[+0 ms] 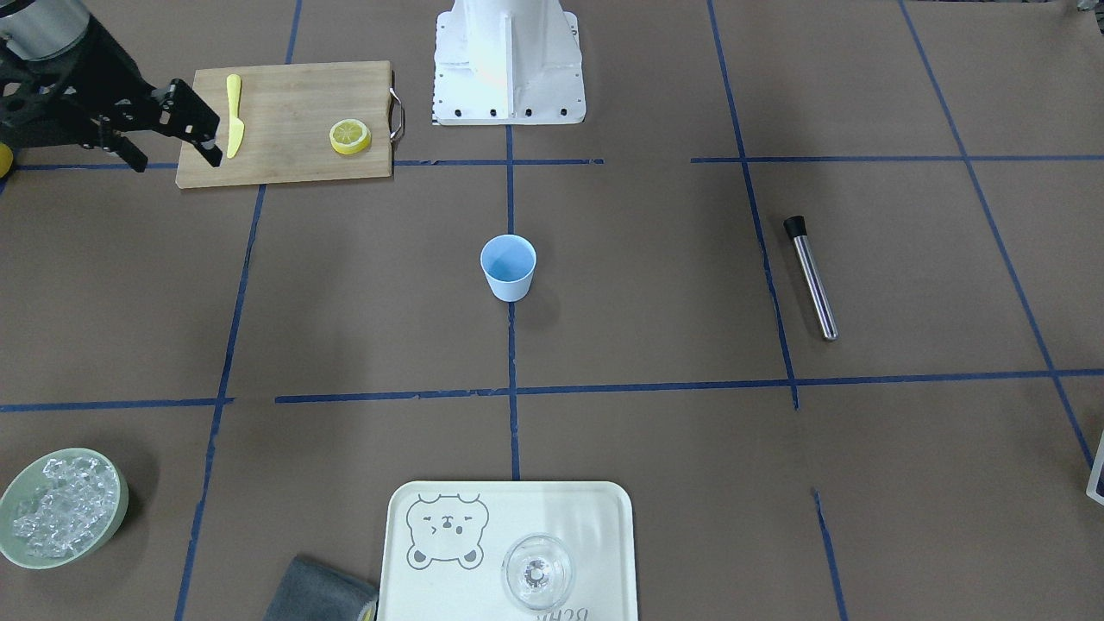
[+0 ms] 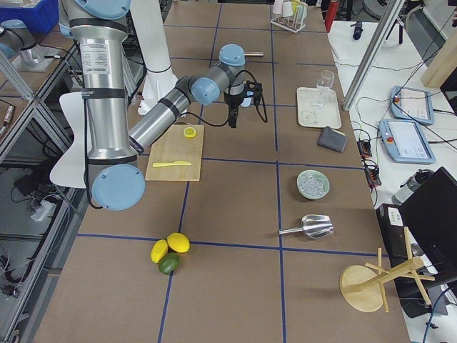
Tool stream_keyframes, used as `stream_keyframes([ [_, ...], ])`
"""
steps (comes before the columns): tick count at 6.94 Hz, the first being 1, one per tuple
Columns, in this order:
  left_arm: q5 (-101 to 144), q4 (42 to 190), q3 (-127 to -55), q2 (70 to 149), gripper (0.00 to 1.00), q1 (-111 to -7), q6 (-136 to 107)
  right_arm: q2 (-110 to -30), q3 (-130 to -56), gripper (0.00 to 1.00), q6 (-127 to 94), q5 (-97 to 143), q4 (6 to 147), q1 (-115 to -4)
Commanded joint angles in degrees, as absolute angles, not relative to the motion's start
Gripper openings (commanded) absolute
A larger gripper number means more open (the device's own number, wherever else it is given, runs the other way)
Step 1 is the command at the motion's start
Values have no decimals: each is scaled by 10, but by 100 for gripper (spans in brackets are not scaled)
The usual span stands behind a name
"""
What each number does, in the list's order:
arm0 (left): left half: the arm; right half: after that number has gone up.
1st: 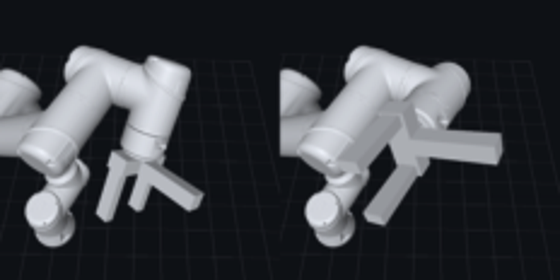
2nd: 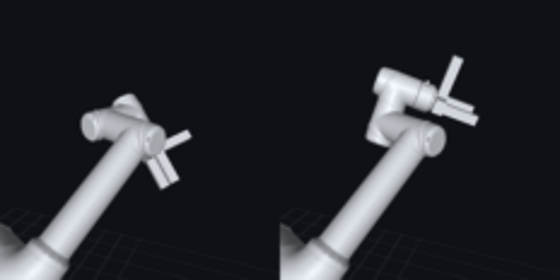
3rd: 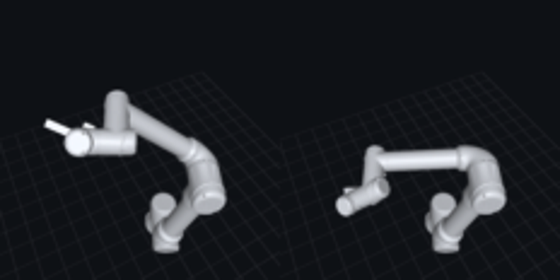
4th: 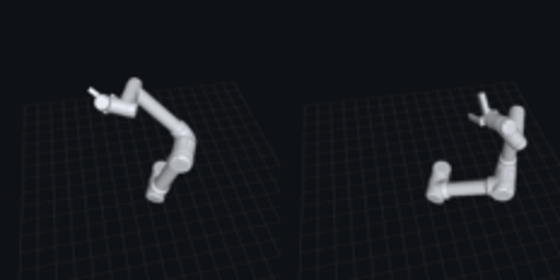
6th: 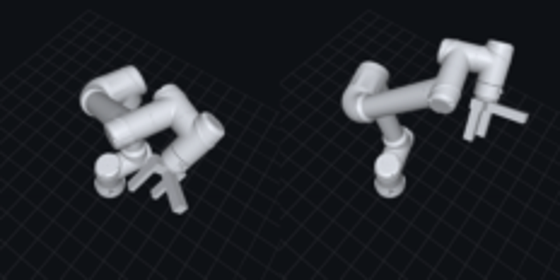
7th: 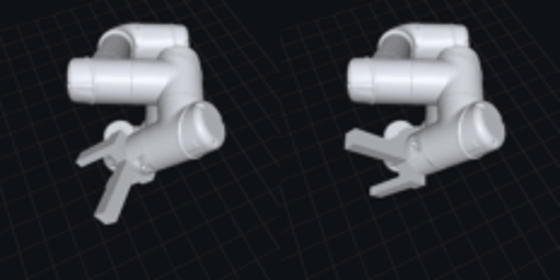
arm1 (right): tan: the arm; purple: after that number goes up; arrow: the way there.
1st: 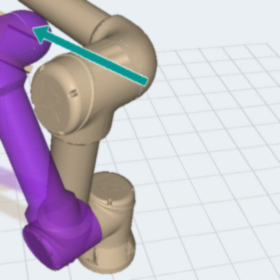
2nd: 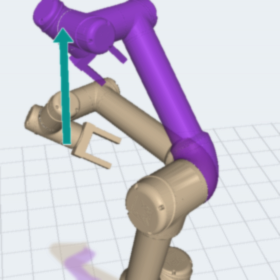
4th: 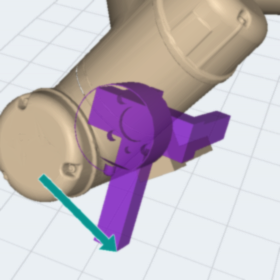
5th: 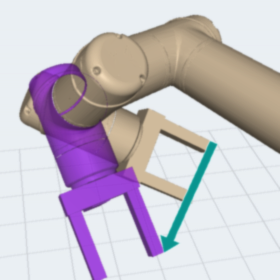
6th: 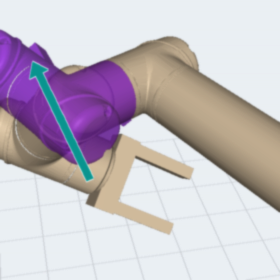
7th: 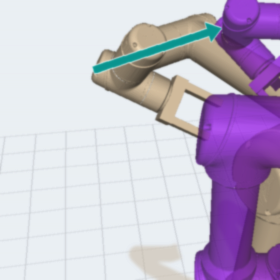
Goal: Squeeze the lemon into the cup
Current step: 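Move the right gripper down toward the lemon slices on the cutting board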
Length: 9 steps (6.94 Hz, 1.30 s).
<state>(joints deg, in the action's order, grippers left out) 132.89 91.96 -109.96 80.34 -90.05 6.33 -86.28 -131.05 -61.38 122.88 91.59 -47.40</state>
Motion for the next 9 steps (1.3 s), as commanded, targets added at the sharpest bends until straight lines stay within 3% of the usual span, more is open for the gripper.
stream_keyframes([
  [1, 1329, 920, -1097, 803, 100, -899, 63, -870, -1340, 100, -758, 1107, 870, -328],
  [6, 1329, 920, -1093, 803, 100, -899, 63, -924, -1334, 100, -911, 845, 809, -84],
  [9, 1329, 920, -1093, 803, 100, -899, 63, -914, -1275, 100, -933, 778, 801, -18],
])
